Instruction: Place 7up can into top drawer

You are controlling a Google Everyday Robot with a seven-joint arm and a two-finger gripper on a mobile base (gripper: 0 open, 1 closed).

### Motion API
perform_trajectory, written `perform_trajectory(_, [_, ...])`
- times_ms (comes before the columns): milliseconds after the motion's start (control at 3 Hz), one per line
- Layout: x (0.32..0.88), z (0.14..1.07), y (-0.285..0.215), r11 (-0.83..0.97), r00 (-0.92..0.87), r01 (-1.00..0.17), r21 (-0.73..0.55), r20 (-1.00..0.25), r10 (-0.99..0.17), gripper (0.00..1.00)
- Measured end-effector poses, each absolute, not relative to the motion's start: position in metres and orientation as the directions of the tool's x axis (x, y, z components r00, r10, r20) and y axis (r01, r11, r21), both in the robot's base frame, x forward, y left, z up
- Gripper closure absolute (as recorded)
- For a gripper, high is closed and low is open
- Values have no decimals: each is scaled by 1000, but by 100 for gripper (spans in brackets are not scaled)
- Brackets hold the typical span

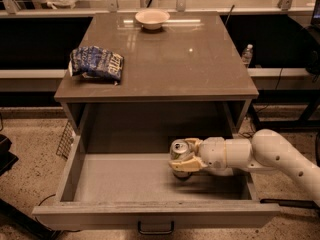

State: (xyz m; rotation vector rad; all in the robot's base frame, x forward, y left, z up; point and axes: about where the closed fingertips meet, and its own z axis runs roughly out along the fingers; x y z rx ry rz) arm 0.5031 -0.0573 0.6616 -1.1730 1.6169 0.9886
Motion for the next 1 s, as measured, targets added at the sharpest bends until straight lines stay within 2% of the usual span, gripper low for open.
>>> perform_trajectory(333, [503, 662, -56, 233, -165, -967, 103, -950, -264, 5])
perform_trajectory(667, [502, 661, -54, 231, -164, -968, 103, -950, -264, 0])
perform_trajectory(1000, [502, 661, -54, 231, -164, -968, 103, -950, -264, 0])
